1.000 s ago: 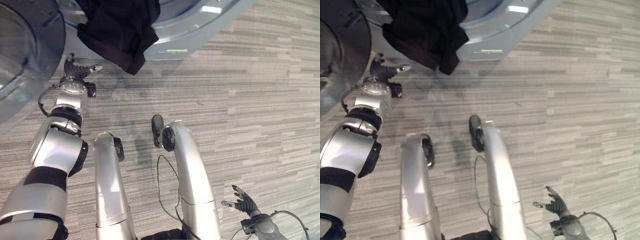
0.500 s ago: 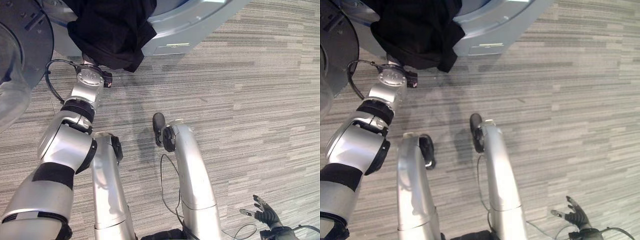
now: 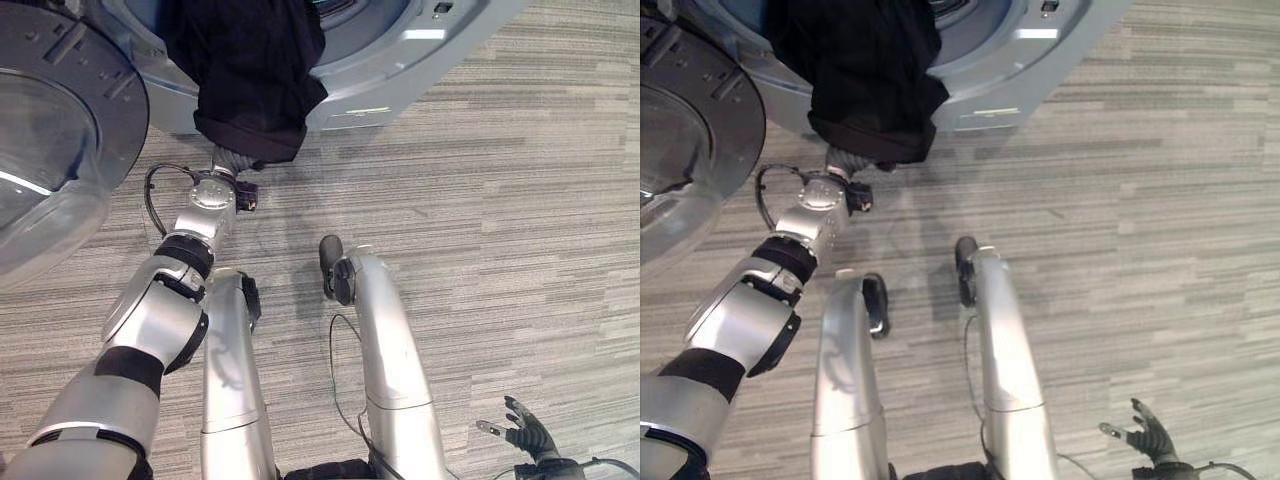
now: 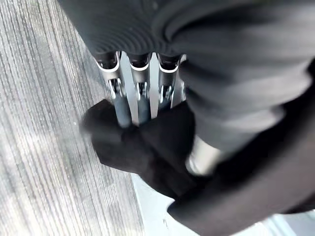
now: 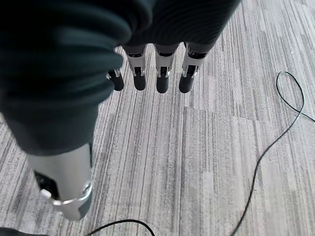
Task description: Grab the laundry basket,head to the washer,open it,put in the laundry and shut it.
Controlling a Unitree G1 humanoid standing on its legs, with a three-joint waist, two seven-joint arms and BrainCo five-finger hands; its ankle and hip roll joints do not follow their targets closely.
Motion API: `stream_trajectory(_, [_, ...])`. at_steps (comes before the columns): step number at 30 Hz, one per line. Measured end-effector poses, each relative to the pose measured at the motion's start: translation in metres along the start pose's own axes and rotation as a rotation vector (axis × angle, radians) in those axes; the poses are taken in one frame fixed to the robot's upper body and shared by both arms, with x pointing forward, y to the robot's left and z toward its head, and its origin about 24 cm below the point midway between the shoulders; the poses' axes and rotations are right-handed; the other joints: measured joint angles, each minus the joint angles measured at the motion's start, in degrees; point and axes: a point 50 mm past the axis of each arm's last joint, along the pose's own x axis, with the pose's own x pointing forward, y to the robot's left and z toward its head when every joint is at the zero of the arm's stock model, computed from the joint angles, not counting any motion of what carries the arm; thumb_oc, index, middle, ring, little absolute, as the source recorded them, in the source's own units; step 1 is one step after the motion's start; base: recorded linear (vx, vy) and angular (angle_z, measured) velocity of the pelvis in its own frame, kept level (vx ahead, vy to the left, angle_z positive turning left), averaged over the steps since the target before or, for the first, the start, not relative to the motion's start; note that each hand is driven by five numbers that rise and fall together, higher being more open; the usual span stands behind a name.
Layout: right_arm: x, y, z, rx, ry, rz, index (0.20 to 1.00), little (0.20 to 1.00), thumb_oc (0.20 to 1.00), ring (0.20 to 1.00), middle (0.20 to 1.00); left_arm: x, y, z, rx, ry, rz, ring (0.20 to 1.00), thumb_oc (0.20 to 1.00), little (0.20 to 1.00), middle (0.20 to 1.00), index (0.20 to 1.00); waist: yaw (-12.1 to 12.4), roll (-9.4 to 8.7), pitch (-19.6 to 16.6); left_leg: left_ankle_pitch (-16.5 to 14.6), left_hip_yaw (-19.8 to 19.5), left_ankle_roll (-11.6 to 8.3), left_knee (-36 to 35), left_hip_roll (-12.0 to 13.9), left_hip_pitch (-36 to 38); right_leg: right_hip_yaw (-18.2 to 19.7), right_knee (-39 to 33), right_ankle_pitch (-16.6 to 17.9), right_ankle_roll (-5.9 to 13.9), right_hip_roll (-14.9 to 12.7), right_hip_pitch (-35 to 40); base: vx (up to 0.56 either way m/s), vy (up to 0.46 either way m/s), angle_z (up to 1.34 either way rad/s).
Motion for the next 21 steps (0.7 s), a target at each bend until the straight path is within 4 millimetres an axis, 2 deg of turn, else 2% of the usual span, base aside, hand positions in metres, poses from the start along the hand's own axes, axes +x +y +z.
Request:
stream_trajectory(6, [0.004,0.003,0.006,0.003,-0.017,-0.004,1.0,1.0,1.0,1.0,1.0,-0.004,-0.013,-0.016,-0.01,0.033,-0.054,0.2,0.2,0.2,0.2,0.2,1.28,0.59,-0.04,0.21,-0.03,-0.31,-4.0,-0.14,4.51,-0.18,-3.03,0.05,-0.54,-0.17,4.2,-0.04,-0.03,0.03])
stream_trajectory(12, [0.007,0.005,0.008,-0.002,-0.016,-0.005,1.0,1.0,1.0,1.0,1.0,-0.003,-0.024,-0.013,-0.085,0.034,-0.073,0.2,0.2,0.2,0.2,0.2,1.38,0.76,-0.04,0.96,-0.35,-0.65,-7.44,-0.92,8.4,-0.26,-5.58,0.08,-0.41,-0.56,8.0,-0.01,0.0,0.03])
stream_trajectory(14, [0.007,0.005,0.007,-0.001,-0.013,-0.006,1.0,1.0,1.0,1.0,1.0,-0.003,-0.025,-0.008,-0.115,0.021,-0.075,0.2,0.2,0.2,0.2,0.2,1.48,0.9,0.0,1.61,-0.64,-1.43,-9.04,-1.22,10.23,-0.55,-6.81,0.04,-0.38,-0.94,9.98,-0.01,0.026,0.09])
stream_trajectory(16, [0.007,0.007,0.004,0.006,0.001,-0.009,1.0,1.0,1.0,1.0,1.0,-0.002,-0.029,0.012,-0.206,-0.042,-0.096,0.2,0.2,0.2,0.2,0.2,1.85,0.97,0.01,2.03,-0.73,-1.62,-10.37,-1.51,11.79,-0.62,-7.73,0.03,-0.32,-1.24,11.6,0.01,0.022,0.1])
stream_trajectory(17, [0.007,0.009,0.002,0.012,0.008,-0.008,1.0,1.0,1.0,1.0,1.0,0.001,-0.03,0.036,-0.304,-0.116,-0.097,0.2,0.2,0.2,0.2,0.2,2.69,1.05,0.02,2.17,-0.74,-1.61,-10.98,-1.46,12.68,-0.66,-8.5,0.18,-0.24,-1.17,12.52,0.02,0.033,0.02])
stream_trajectory(19, [0.008,0.009,0.003,0.016,0.005,-0.016,1.0,1.0,1.0,1.0,1.0,0.004,-0.022,0.072,-0.461,-0.197,-0.068,0.2,0.2,0.2,0.2,0.2,2.91,1.13,0.01,2.2,-0.77,-1.65,-10.9,-1.43,13.16,-0.6,-8.69,0.19,0.0,-0.8,13.15,0.03,0.047,-0.03])
stream_trajectory(21, [0.008,0.006,0.003,0.025,0.007,-0.039,1.0,1.0,1.0,1.0,1.0,0.003,-0.012,0.123,-0.631,-0.316,-0.06,0.2,0.2,0.2,0.2,0.2,2.99,1.16,0.06,2.14,-0.96,-1.6,-9.92,-1.07,12.9,-0.6,-8.45,0.36,0.18,-0.27,13.14,0.06,0.062,-0.13])
